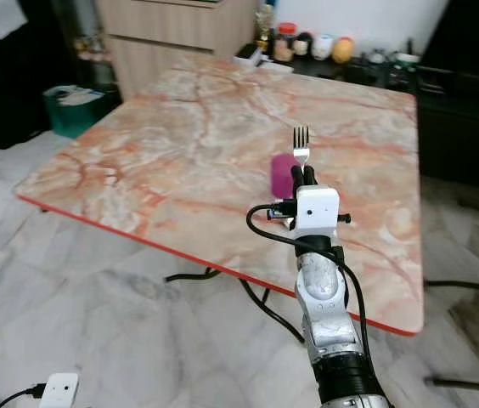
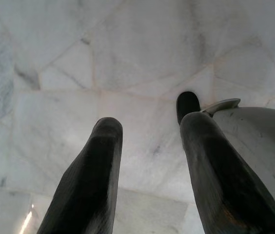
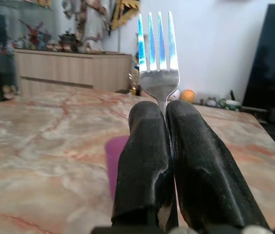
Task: Setting the table
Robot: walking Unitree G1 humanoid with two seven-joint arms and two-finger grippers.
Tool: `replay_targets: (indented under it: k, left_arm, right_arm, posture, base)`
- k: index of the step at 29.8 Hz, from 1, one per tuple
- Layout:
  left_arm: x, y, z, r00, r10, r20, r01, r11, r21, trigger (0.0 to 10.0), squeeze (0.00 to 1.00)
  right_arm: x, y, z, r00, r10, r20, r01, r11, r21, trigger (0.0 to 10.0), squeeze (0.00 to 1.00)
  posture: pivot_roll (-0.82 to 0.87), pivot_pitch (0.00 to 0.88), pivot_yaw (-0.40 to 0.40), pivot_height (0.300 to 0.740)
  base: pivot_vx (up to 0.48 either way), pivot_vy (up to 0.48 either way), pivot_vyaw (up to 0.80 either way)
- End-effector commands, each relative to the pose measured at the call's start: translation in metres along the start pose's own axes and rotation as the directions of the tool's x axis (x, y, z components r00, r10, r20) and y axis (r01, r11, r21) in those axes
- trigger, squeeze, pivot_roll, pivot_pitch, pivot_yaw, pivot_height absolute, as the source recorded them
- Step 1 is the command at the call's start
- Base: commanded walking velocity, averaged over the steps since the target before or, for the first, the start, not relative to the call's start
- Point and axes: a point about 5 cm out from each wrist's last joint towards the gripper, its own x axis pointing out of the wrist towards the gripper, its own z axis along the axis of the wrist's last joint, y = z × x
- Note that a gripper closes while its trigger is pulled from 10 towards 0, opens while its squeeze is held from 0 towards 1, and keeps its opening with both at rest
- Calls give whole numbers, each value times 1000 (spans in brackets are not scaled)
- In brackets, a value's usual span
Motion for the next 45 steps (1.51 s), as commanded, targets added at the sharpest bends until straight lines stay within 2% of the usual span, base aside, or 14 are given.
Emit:
replay_targets:
  k: [1,8,13,24,28,45]
  left_arm:
    - [-1,1,-3,1000,-4,-6,4,1000,-6,10000,0]
    - [-1,-1,-2,1000,-16,2,16,1000,-7,10000,0]
    - [-1,-2,-2,1000,-22,4,22,1000,0,10000,0]
    - [-1,-3,-2,1000,-20,8,20,1000,-11,10000,0]
    - [-1,-4,-2,1000,-20,9,20,1000,-14,10000,0]
    - [0,-4,-1,1000,-19,7,19,1000,-18,10000,0]
  right_arm:
    - [4,2,4,1000,8,17,-8,1000,12,10000,0]
    - [6,5,4,999,30,21,-31,1000,6,10000,0]
    - [9,7,9,997,47,55,-47,999,0,10000,0]
    - [13,18,11,992,110,67,-109,994,-9,10000,0]
    - [13,18,11,992,108,68,-108,994,-8,10000,0]
    - [16,24,13,986,136,92,-134,991,-25,10000,0]
  posture:
    - [33,0,-21,740]
    - [25,0,-23,740]
    - [22,0,-27,740]
    - [26,0,-37,740]
    - [27,0,-38,740]
    - [30,0,-39,740]
  base:
    - [0,0,-719]
    - [0,0,-721]
    - [0,0,0]
    - [0,-263,-69]
    - [0,-269,-781]
    - [0,-271,0]
